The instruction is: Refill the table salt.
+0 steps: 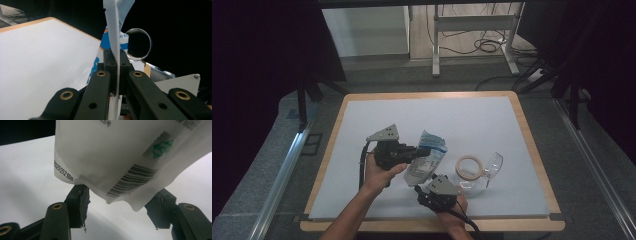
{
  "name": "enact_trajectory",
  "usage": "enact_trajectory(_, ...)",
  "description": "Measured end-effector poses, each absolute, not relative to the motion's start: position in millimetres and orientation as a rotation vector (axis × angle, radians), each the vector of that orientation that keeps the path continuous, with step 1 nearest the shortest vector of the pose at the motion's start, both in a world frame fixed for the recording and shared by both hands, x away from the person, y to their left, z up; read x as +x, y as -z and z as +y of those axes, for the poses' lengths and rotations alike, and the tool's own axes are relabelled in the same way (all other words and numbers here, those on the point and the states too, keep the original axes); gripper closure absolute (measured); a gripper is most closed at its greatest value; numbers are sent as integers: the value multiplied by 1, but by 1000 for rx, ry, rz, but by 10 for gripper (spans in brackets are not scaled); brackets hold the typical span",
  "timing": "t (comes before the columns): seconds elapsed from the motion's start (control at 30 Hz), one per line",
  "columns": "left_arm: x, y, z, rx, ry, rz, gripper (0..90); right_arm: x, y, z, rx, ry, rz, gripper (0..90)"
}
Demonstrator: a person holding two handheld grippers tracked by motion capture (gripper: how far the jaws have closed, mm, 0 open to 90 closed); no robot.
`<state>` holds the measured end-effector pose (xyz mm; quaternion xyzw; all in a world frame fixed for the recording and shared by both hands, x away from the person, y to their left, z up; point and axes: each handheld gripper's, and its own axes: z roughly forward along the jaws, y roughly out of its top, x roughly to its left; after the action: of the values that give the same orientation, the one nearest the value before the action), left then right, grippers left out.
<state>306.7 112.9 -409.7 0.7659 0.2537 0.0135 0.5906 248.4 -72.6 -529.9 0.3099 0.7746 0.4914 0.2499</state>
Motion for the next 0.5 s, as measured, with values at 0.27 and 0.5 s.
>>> enact_trajectory(0.27,308,413,103,1794,-40,599,900,245,532,-78,878,-1344,2098,413)
enact_trajectory(0.5,309,418,95,1837,-59,613,900,242,536,-77,907,-1363,2126,417)
